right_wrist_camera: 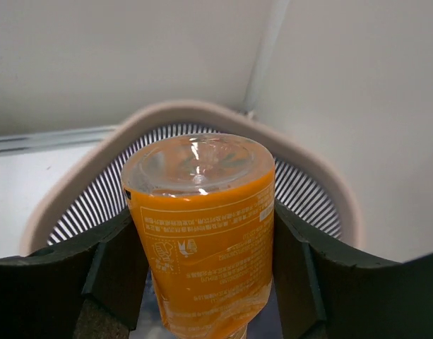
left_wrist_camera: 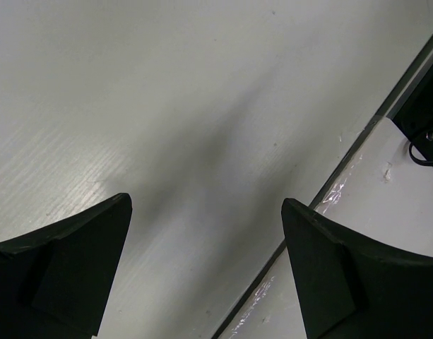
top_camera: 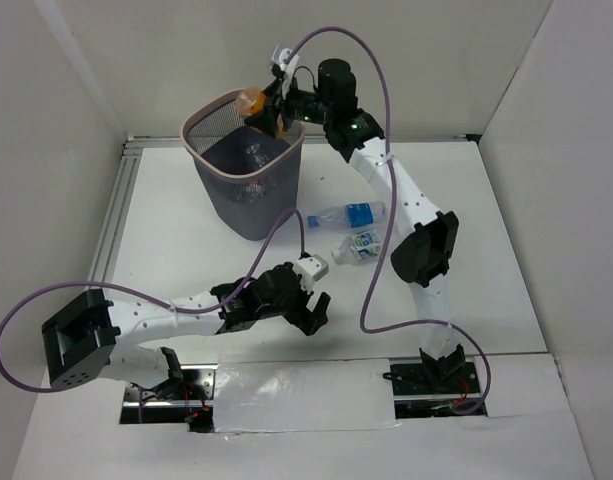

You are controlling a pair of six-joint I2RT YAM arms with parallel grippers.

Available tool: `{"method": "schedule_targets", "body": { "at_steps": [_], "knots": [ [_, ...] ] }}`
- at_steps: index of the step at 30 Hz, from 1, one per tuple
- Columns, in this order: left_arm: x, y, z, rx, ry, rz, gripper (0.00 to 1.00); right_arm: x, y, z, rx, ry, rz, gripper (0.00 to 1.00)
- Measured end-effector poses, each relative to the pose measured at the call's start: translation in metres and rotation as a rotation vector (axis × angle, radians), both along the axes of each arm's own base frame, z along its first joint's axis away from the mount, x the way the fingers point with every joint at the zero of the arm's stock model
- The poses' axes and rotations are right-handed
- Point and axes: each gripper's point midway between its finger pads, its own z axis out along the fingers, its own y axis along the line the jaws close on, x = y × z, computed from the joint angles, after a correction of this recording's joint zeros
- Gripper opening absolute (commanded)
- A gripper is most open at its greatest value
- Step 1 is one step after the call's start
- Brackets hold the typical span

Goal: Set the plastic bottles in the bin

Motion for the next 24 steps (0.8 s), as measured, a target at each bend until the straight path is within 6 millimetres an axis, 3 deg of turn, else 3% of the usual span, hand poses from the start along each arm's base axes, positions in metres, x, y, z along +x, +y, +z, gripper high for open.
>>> {"method": "schedule_targets", "body": {
  "at_steps": [1, 2, 3, 6, 9, 12, 13, 15, 16, 17, 18, 19, 20, 21, 23, 24],
  "knots": [
    [0.001, 0.000, 0.002, -0.001, -0.010, -0.005, 1.00, 0.006, 0.003, -0.019, -0.011, 0.057, -0.007, 0.76],
    [0.003, -0.001, 0.004, 0.000, -0.024, -0.008, 1.00, 0.012, 0.005, -0.037, -0.020, 0.115, -0.014, 0.93],
    [0.005, -0.003, 0.007, 0.001, -0.036, -0.014, 1.00, 0.017, 0.008, -0.051, -0.025, 0.160, -0.019, 1.00],
    [0.017, -0.016, 0.023, 0.008, -0.103, -0.041, 1.00, 0.027, 0.007, -0.073, -0.037, 0.229, -0.046, 1.00],
    [0.037, -0.040, 0.040, 0.013, -0.179, -0.067, 1.00, 0.030, -0.001, -0.067, -0.026, 0.246, -0.072, 1.00],
    [0.054, -0.061, 0.047, 0.032, -0.244, -0.101, 1.00, 0.038, -0.035, -0.043, -0.008, 0.235, -0.148, 1.00],
    [0.062, -0.068, 0.047, 0.046, -0.266, -0.113, 1.00, 0.042, -0.054, -0.034, -0.002, 0.226, -0.185, 1.00],
    [0.075, -0.080, 0.044, 0.068, -0.291, -0.127, 1.00, 0.051, -0.112, -0.021, -0.002, 0.234, -0.293, 0.80],
    [0.082, -0.086, 0.041, 0.081, -0.303, -0.133, 1.00, 0.053, -0.147, -0.016, -0.002, 0.234, -0.351, 0.62],
    [0.089, -0.091, 0.037, 0.097, -0.317, -0.139, 1.00, 0.054, -0.188, -0.018, -0.009, 0.249, -0.414, 0.37],
    [0.098, -0.097, 0.031, 0.121, -0.334, -0.143, 1.00, 0.053, -0.242, -0.024, -0.016, 0.281, -0.500, 0.02],
    [0.107, -0.100, 0.028, 0.141, -0.352, -0.140, 1.00, 0.049, -0.275, -0.029, -0.022, 0.296, -0.551, 0.00],
    [0.115, -0.104, 0.022, 0.162, -0.360, -0.136, 1.00, 0.043, -0.325, -0.043, -0.020, 0.336, -0.638, 0.00],
    [0.124, -0.109, 0.018, 0.183, -0.377, -0.127, 1.00, 0.033, -0.366, -0.061, -0.027, 0.392, -0.711, 0.08],
    [0.144, -0.118, 0.009, 0.223, -0.411, -0.110, 1.00, 0.004, -0.429, -0.101, -0.048, 0.477, -0.819, 0.14],
    [0.152, -0.121, 0.004, 0.242, -0.423, -0.102, 1.00, -0.016, -0.449, -0.125, -0.061, 0.542, -0.850, 0.16]
  ]
}}
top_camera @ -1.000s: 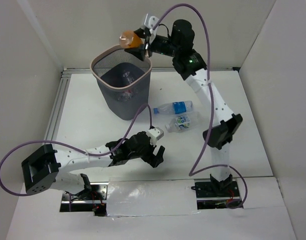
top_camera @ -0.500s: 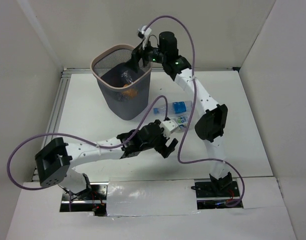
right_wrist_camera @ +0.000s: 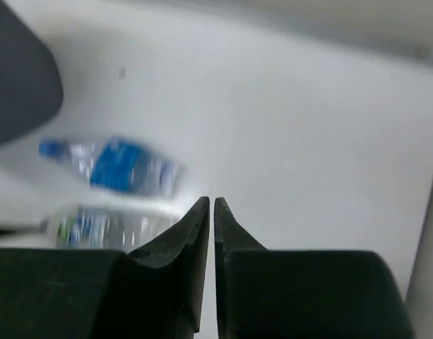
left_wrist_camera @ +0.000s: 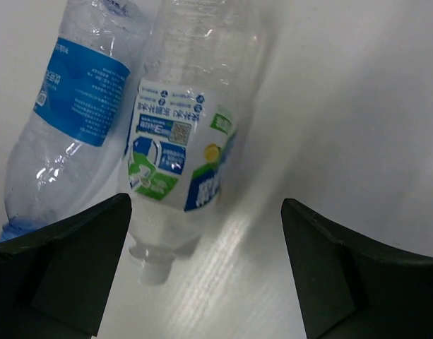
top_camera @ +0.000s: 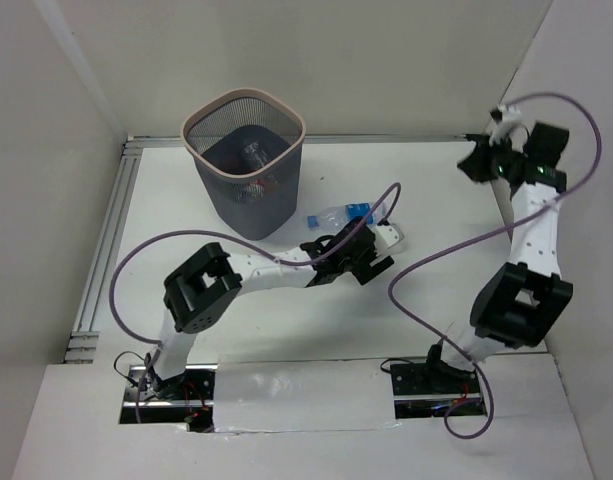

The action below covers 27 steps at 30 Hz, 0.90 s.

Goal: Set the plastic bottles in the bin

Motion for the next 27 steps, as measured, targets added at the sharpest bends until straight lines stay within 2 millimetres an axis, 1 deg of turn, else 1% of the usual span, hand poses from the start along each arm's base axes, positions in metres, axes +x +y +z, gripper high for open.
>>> {"method": "schedule_targets", "body": {
  "at_steps": [1, 2, 3, 4, 5, 6, 7, 8, 9, 10, 11, 12, 13, 14, 16, 17, 19, 20, 21, 22, 23, 24, 25, 26, 27],
  "knots": [
    [0.007, -0.002, -0.005, 0.017, -0.010, 0.009, 1.00, -0.023, -0.015, -0.026, 0.006, 0.067, -0.023, 0.19],
    [0.013, -0.003, -0.011, 0.034, -0.017, 0.016, 1.00, -0.044, -0.022, -0.046, 0.012, 0.112, -0.031, 0.20],
    [0.019, -0.004, -0.015, 0.043, -0.025, 0.025, 1.00, -0.064, -0.025, -0.064, 0.022, 0.152, -0.034, 0.23],
    [0.025, -0.006, -0.019, 0.055, -0.033, 0.030, 0.98, -0.089, -0.023, -0.082, 0.036, 0.197, -0.030, 0.27],
    [0.032, -0.006, -0.023, 0.072, -0.046, 0.043, 0.97, -0.108, -0.020, -0.091, 0.046, 0.220, -0.027, 0.31],
    [0.039, -0.008, -0.025, 0.080, -0.056, 0.049, 0.95, -0.124, -0.016, -0.098, 0.053, 0.232, -0.019, 0.33],
    [0.044, -0.012, -0.026, 0.083, -0.061, 0.050, 0.93, -0.139, -0.010, -0.101, 0.061, 0.240, -0.009, 0.34],
    [0.049, -0.012, -0.029, 0.088, -0.060, 0.053, 0.89, -0.150, -0.004, -0.100, 0.060, 0.238, 0.004, 0.37],
    [0.052, -0.011, -0.034, 0.095, -0.052, 0.056, 0.79, -0.156, 0.001, -0.097, 0.057, 0.225, 0.024, 0.39],
    [0.053, -0.009, -0.038, 0.101, -0.045, 0.057, 0.74, -0.159, 0.006, -0.092, 0.056, 0.209, 0.046, 0.45],
    [0.056, -0.009, -0.039, 0.096, -0.044, 0.058, 0.70, -0.160, 0.010, -0.088, 0.056, 0.189, 0.068, 0.51],
    [0.057, -0.009, -0.038, 0.090, -0.037, 0.051, 0.66, -0.160, 0.013, -0.086, 0.060, 0.178, 0.083, 0.59],
    [0.057, -0.009, -0.038, 0.087, -0.032, 0.045, 0.62, -0.161, 0.015, -0.086, 0.065, 0.172, 0.099, 0.70],
    [0.057, -0.010, -0.039, 0.084, -0.027, 0.037, 0.59, -0.161, 0.017, -0.085, 0.072, 0.169, 0.107, 0.75],
    [0.056, -0.010, -0.039, 0.080, -0.015, 0.022, 0.50, -0.160, 0.019, -0.085, 0.081, 0.158, 0.129, 0.81],
    [0.056, -0.011, -0.040, 0.075, -0.010, 0.013, 0.39, -0.160, 0.021, -0.084, 0.088, 0.155, 0.136, 0.82],
    [0.053, -0.015, -0.040, 0.063, 0.006, -0.012, 0.24, -0.158, 0.022, -0.084, 0.101, 0.150, 0.151, 0.82],
    [0.051, -0.016, -0.039, 0.055, 0.016, -0.026, 0.12, -0.157, 0.023, -0.083, 0.113, 0.152, 0.158, 0.82],
    [0.047, -0.017, -0.039, 0.050, 0.028, -0.042, 0.01, -0.152, 0.022, -0.082, 0.128, 0.148, 0.173, 0.78],
    [0.043, -0.018, -0.039, 0.043, 0.041, -0.057, 0.01, -0.152, 0.022, -0.082, 0.128, 0.148, 0.173, 0.78],
    [0.037, -0.018, -0.038, 0.034, 0.061, -0.073, 0.00, -0.149, 0.021, -0.081, 0.135, 0.149, 0.180, 0.70],
    [0.029, -0.017, -0.037, 0.028, 0.091, -0.093, 0.00, -0.147, 0.020, -0.080, 0.136, 0.144, 0.190, 0.59],
    [0.018, -0.013, -0.036, 0.027, 0.125, -0.115, 0.00, -0.143, 0.019, -0.078, 0.136, 0.135, 0.202, 0.23],
    [0.007, -0.007, -0.034, 0.031, 0.162, -0.128, 0.00, -0.140, 0.018, -0.076, 0.133, 0.121, 0.216, 0.09],
    [-0.002, -0.002, -0.031, 0.037, 0.183, -0.140, 0.00, -0.138, 0.019, -0.073, 0.139, 0.110, 0.228, 0.02]
  ]
}}
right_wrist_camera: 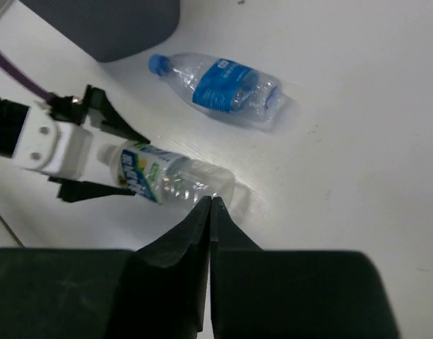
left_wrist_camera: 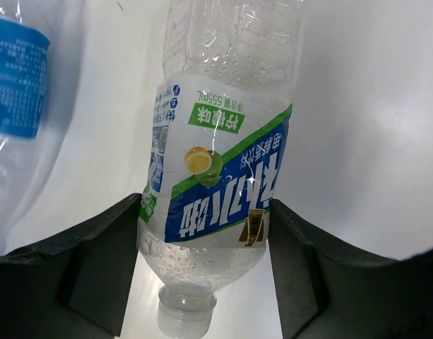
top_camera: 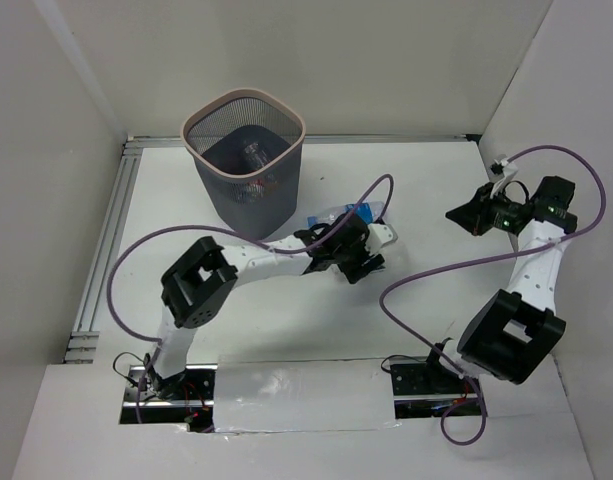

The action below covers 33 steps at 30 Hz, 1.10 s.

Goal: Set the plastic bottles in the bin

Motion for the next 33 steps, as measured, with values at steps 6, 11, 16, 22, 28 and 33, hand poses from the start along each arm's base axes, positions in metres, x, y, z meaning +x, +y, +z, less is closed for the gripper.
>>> {"method": "schedule_targets", "body": {
  "at_steps": [6, 11, 16, 22, 28, 33],
  "knots": [
    [-0.009, 0.020, 0.100, -0.117, -0.056, -0.007, 0.00, 0.006, 0.007, 0.012, 0.043, -0.045, 0.039, 0.29],
    [0.042, 0.065, 0.232, -0.359, -0.213, 0.138, 0.00, 0.014, 0.027, 0.016, 0.042, -0.066, 0.116, 0.50],
    [0.089, 0.161, 0.322, -0.544, -0.371, 0.410, 0.03, 0.023, 0.058, 0.015, -0.011, -0.089, 0.211, 0.59],
    [0.123, 0.248, 0.350, -0.576, -0.488, 0.683, 0.16, 0.038, 0.098, 0.010, -0.124, -0.115, 0.282, 0.88],
    [0.156, 0.287, 0.297, -0.440, -0.433, 0.836, 1.00, 0.059, 0.141, -0.005, -0.293, -0.217, 0.430, 1.00],
    [0.169, 0.302, 0.270, -0.342, -0.367, 0.903, 1.00, 0.084, 0.166, -0.051, -0.480, -0.312, 0.623, 1.00]
  ]
}}
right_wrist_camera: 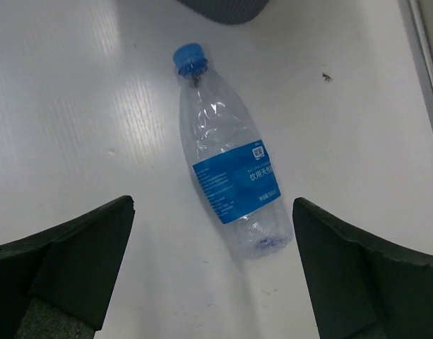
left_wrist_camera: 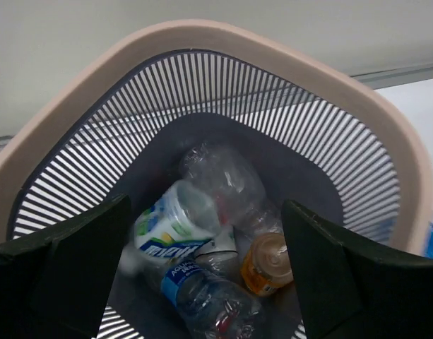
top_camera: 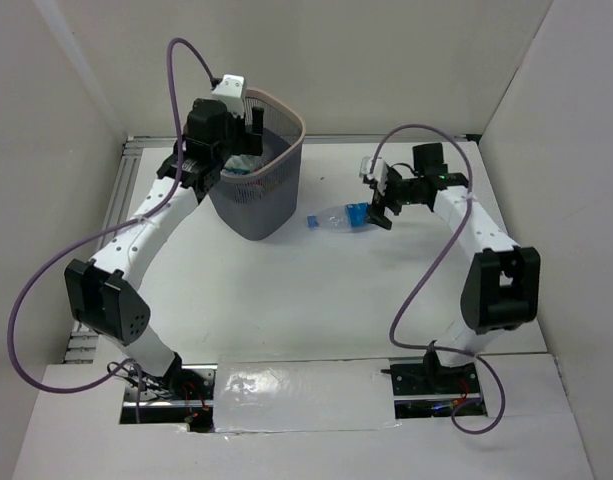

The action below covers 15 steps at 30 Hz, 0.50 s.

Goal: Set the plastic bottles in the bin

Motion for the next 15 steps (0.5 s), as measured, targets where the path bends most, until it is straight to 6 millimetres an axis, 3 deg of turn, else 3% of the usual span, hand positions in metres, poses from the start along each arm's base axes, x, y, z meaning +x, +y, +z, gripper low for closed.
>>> {"method": "schedule_targets", "body": {
  "at_steps": [3, 5, 8, 10, 12, 15],
  "knots": [
    [-0.014, -0.004, 0.019, -0.035, -0.013, -0.047, 1.00, 0.016, 0.010, -0.029, -0.087, -0.011, 0.082, 1.00],
    [-0.036, -0.012, 0.037, -0.072, -0.042, -0.122, 1.00, 0.034, 0.016, -0.044, -0.128, -0.027, 0.120, 1.00],
    [-0.098, -0.028, 0.059, -0.146, -0.105, -0.272, 1.00, 0.048, 0.022, -0.070, -0.183, -0.026, 0.155, 1.00],
    [-0.143, -0.041, 0.060, -0.191, -0.127, -0.374, 1.00, 0.050, 0.024, -0.088, -0.213, -0.005, 0.174, 1.00],
    [-0.183, -0.051, 0.047, -0.231, -0.119, -0.460, 1.00, 0.054, 0.028, -0.100, -0.233, 0.011, 0.197, 1.00],
    [-0.227, -0.055, -0.001, -0.278, -0.021, -0.517, 1.00, 0.067, 0.037, -0.123, -0.261, 0.023, 0.231, 1.00]
  ]
}}
